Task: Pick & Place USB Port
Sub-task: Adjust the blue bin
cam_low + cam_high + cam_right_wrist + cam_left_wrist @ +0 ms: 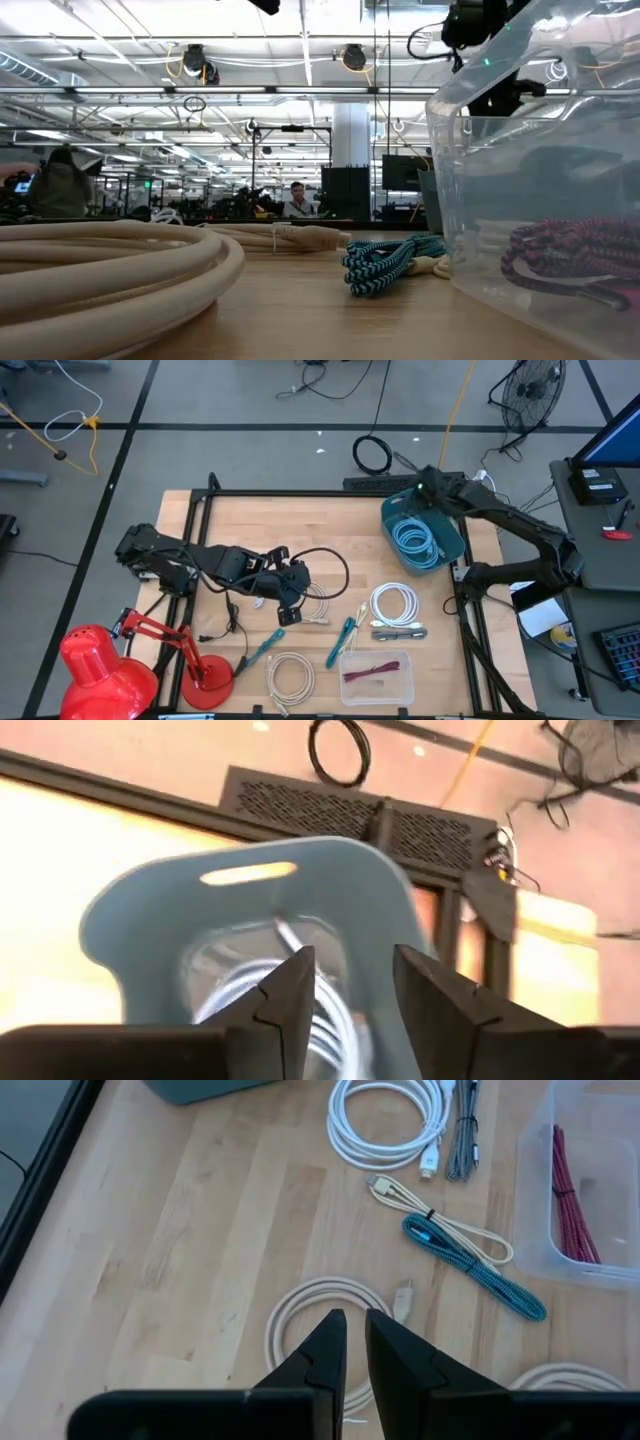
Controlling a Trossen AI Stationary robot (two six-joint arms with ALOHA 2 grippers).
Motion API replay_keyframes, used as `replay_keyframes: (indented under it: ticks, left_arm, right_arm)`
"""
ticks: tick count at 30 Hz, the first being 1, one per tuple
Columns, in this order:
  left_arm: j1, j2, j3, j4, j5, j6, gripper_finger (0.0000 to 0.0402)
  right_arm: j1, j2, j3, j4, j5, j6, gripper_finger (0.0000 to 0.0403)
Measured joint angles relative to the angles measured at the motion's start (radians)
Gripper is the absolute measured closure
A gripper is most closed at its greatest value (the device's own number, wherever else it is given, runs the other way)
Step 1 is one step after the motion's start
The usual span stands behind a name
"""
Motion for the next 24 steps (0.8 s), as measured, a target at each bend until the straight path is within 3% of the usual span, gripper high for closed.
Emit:
replay_keyframes:
  ticks: [6,12,24]
  left_arm:
    - [0.0,0.0,0.0,0.0,0.0,0.006,0.0355]
    - [0.003,0.0,0.0,0.004,0.002,0.021,0.0355]
    - [-0.008,0.0,0.0,0.004,0.001,-0.007,0.0355]
  right_arm:
    - [-0.107,0.026,0.125,-0.215,-0.032,-0.103,0.0301]
    - [-0.245,0.062,0.153,-0.265,-0.272,-0.201,0.0319]
    - [-0.253,0.146,0.151,-0.38,-0.258,-0.28,0.0315]
